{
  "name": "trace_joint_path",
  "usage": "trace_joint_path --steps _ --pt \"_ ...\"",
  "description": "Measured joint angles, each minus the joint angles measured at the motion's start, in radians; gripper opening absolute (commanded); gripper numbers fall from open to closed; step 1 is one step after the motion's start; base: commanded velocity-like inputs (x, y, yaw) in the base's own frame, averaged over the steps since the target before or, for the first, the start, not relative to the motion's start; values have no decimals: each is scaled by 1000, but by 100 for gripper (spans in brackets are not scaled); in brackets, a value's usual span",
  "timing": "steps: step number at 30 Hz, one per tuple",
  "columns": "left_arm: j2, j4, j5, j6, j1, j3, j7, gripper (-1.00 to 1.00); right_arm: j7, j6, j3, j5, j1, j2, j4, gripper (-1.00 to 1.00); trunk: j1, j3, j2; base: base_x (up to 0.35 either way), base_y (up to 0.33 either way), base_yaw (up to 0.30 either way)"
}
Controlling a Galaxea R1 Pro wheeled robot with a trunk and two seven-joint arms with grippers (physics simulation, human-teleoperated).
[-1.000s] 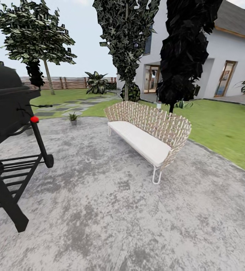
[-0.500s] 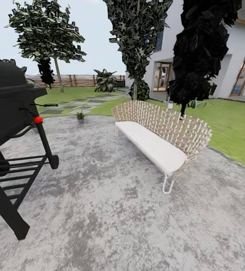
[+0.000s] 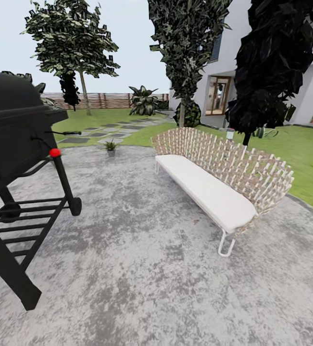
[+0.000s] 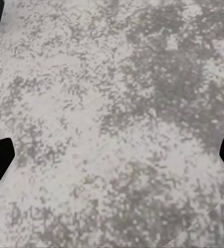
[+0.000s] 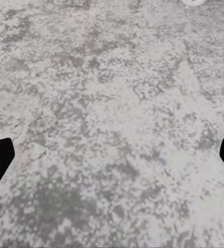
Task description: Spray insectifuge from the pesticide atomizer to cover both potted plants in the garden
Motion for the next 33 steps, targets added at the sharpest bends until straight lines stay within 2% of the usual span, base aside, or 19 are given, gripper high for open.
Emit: trace_joint_path --steps 2,9,19,33 --pt "0 0 0 0 0 0 0 100 1 -6 0 1 0 -2 1 100 0 0 0 331 0 4" --pt "0 1 1 0 0 0 -1 100 0 -15 1 46 0 -2 4 100 0 0 0 336 0 1" --pt "0 1 0 0 0 0 -1 100 -4 -16 -3 50 0 -1 4 100 0 0 0 337 -9 5" --pt "0 0 0 0 0 -1 -1 100 -5 -16 -8 50 0 1 6 100 0 4 0 337 -102 230"
